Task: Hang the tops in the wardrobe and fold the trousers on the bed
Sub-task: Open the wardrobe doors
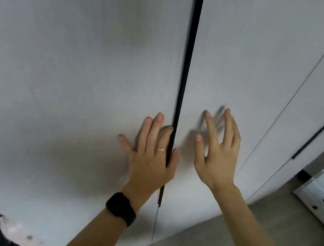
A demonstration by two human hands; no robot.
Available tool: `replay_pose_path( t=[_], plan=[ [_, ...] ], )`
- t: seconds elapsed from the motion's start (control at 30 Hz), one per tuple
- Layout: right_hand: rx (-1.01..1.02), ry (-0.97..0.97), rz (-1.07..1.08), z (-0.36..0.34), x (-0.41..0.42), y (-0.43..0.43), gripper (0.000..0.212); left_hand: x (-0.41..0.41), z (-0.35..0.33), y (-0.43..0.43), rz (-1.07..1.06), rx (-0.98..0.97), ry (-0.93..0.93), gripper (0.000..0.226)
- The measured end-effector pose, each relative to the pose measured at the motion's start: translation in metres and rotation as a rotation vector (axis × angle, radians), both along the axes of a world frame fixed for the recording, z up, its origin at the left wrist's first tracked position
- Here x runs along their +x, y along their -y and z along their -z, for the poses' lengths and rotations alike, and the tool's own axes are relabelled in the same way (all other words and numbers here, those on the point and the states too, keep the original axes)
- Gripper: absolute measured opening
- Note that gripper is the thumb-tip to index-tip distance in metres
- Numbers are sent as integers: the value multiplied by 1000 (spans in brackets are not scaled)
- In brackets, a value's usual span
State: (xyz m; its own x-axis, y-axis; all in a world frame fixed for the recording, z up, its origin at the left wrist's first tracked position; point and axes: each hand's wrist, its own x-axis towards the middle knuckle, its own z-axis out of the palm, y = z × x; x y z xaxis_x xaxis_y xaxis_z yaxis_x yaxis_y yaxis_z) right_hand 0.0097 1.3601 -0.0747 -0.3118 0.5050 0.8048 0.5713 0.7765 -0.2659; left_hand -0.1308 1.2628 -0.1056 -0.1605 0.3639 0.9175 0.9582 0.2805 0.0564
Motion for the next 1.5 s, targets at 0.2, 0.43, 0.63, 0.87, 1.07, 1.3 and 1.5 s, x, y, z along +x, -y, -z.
replay_pose_path(
  t=[0.2, 0.43, 0.63, 0.87, 1.07, 1.3, 1.5],
  plan=[
    [250, -95, -164, 14, -34, -63, 60, 2, 0, -29, -163, 118, -12, 36],
    [293, -96, -311, 29, -40, -86, 69, 24, -8, -22, -358, 31, 46, 21],
    [316, -108, -344, 34, -41, -95, 71, 41, -10, -22, -378, -16, 128, 23],
    [334, -112, -314, 33, -45, -95, 71, 44, -17, -19, -363, -33, 157, 24],
    [319, -77, -304, 32, -42, -96, 72, 64, -21, -8, -390, -77, 210, 26],
    [257, 39, -371, 26, -24, -97, 71, 101, -19, 11, -462, -79, 251, 20],
    [54, 49, -700, 0, 14, -82, 65, 150, -9, 44, -500, -21, 409, 23]
  ],
)
